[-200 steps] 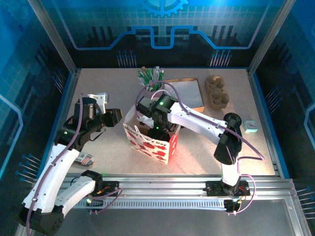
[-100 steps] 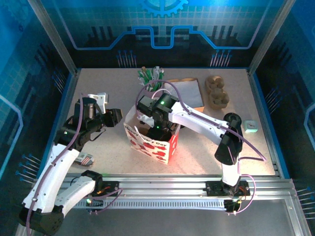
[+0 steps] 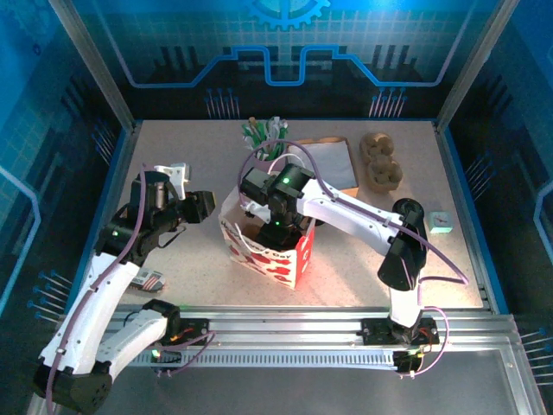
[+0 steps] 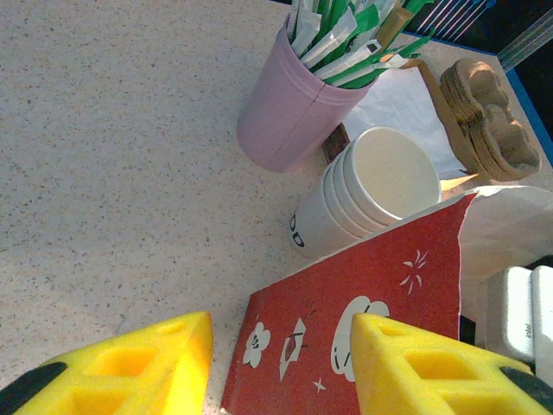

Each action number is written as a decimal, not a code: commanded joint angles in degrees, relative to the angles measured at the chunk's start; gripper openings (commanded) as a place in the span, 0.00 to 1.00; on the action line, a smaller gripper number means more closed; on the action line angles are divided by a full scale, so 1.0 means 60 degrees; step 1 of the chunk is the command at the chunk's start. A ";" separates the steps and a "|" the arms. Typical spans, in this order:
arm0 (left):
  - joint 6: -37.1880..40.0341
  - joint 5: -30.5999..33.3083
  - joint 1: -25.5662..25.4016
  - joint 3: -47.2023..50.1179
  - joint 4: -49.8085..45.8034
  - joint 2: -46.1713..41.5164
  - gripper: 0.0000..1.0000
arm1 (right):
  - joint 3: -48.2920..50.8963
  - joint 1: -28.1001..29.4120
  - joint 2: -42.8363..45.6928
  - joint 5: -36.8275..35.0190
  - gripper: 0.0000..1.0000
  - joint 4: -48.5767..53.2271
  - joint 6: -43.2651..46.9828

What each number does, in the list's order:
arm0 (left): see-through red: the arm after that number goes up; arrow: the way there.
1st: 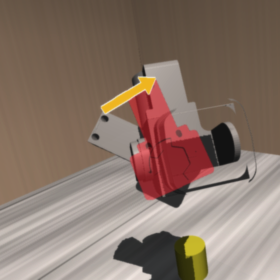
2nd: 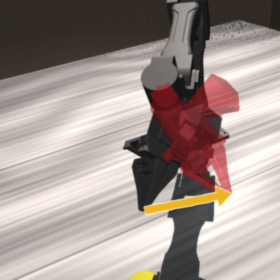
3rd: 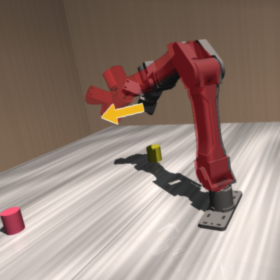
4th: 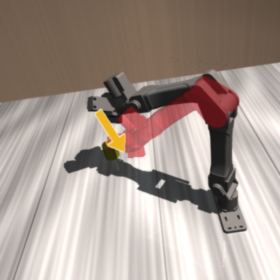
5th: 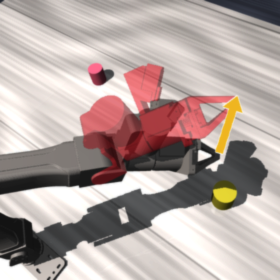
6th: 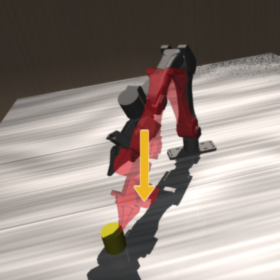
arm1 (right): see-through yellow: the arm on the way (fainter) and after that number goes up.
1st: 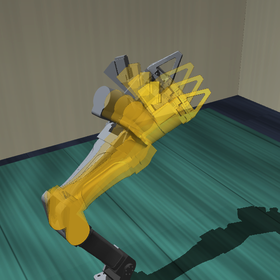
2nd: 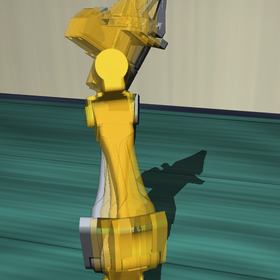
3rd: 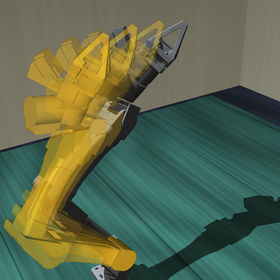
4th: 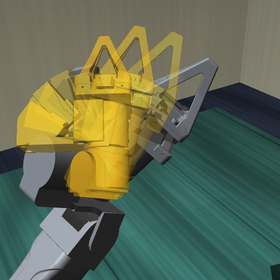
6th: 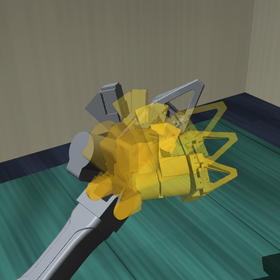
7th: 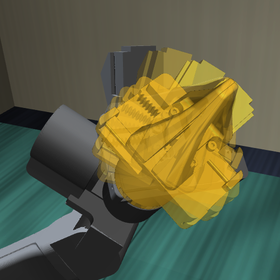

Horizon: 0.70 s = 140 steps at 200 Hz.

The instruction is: Pack the takeout coffee

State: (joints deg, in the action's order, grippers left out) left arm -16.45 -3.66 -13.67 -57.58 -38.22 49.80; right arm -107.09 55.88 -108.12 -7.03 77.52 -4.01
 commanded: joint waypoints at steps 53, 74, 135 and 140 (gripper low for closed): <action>0.0163 0.0053 0.0052 0.0105 0.0119 -0.0099 0.49 | -0.0535 0.0134 0.0430 -0.0249 1.00 0.0462 -0.0042; 0.0163 0.0054 0.0056 0.0105 0.0101 -0.0105 0.49 | -0.0644 0.0135 0.0459 -0.0295 1.00 0.0533 -0.0061; 0.0154 0.0053 0.0053 0.0118 0.0101 -0.0100 0.52 | -0.1015 0.0177 0.0493 -0.0476 1.00 0.0694 -0.0069; 0.0149 0.0054 0.0058 0.0115 0.0107 -0.0103 0.52 | -0.1040 0.0187 0.0498 -0.0484 1.00 0.0703 -0.0066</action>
State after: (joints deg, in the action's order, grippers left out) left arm -16.36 -3.64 -13.67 -57.58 -38.22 49.80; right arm -111.15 55.96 -107.24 -8.88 79.68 -4.03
